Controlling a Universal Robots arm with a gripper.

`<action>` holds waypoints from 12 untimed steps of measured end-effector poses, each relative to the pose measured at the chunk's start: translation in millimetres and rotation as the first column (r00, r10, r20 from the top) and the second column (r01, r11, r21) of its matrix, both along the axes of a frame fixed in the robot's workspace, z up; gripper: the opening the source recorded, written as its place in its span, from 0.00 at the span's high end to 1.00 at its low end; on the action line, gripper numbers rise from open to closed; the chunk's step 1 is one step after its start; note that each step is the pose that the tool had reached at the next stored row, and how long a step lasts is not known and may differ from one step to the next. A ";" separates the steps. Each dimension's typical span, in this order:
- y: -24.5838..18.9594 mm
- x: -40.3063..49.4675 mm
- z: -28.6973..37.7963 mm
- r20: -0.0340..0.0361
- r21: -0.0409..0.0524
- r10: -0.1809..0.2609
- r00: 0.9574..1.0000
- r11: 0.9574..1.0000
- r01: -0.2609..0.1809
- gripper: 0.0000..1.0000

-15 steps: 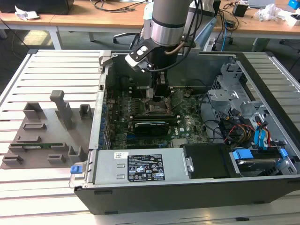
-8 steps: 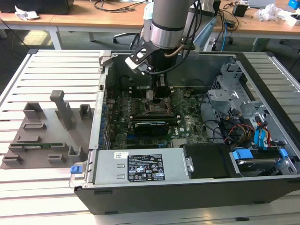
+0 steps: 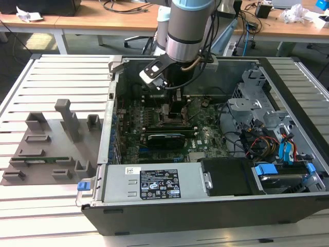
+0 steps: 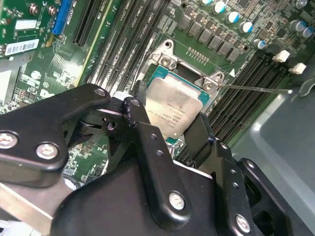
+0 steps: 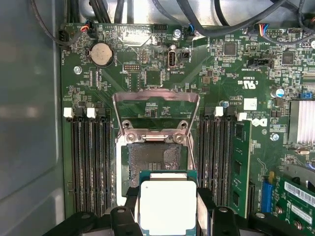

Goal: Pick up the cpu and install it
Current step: 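Place the cpu into insertion slot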

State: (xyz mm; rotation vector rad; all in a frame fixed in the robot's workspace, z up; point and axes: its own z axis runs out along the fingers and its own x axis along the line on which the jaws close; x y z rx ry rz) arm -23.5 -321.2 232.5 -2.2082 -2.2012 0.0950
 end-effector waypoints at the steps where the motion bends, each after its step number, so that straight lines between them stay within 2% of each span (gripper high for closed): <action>1: 0.0 1.0 -1.4 0.000 0.000 0.000 1.000 1.000 0.000 0.45; 5: 0.6 3.3 -7.7 0.000 0.000 0.023 1.000 1.000 -0.023 0.45; 12: 3.5 6.1 -18.0 0.000 0.000 0.025 1.000 1.000 -0.025 0.45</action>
